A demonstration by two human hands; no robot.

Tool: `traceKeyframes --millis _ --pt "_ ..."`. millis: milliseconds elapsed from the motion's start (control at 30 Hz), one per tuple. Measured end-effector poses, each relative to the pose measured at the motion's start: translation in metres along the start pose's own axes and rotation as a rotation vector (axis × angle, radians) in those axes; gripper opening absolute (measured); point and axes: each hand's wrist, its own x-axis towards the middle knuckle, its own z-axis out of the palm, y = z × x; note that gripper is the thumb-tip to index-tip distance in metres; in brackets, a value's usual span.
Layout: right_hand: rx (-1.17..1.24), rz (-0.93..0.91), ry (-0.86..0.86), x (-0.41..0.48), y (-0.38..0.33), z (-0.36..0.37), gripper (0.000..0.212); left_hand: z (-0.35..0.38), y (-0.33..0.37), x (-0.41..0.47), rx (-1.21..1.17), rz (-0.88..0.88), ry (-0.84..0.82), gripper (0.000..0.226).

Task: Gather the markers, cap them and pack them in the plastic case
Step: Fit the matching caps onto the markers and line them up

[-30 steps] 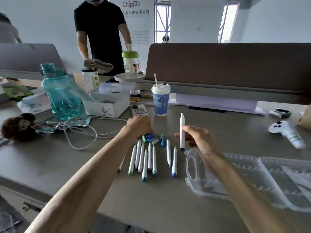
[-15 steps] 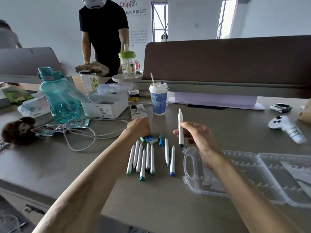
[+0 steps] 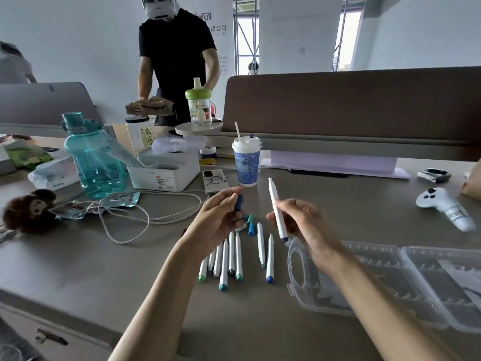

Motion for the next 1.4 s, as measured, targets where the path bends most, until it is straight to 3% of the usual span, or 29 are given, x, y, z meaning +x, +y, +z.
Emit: traceKeyframes --millis 133,667,800,900,1067,1300,1400 --pt "0.016 -0.027 -0.019 -0.004 -0.001 0.001 0.016 -0.004 0.002 -0.001 -0.102 0.048 -0.046 0.028" --pt "-0.017 -0.127 0.013 -0.004 0.005 0.008 0.011 0.001 -0.005 -0.005 0.186 0.039 -0.039 0.032" --pt "0.012 -0.137 0.033 -0.002 0.005 0.008 0.012 0.006 -0.012 -0.002 0.494 0.097 0.033 0.027" --pt "0.03 -0.15 0.047 -0.001 0.003 0.003 0.01 -0.005 -0.016 0.006 0.962 0.24 0.104 0.025" --pt "0.021 -0.162 0.074 0.002 0.001 -0.002 0.011 -0.005 -0.009 -0.002 1.557 0.296 -0.177 0.02" --pt "0.021 -0.162 0.029 -0.003 -0.001 0.0 0.011 -0.012 -0.023 0.004 1.728 0.207 -0.214 0.016" --pt "0.025 -0.193 0.037 -0.004 -0.003 -0.003 0.009 -0.012 -0.027 0.005 1.531 0.294 -0.158 0.013"
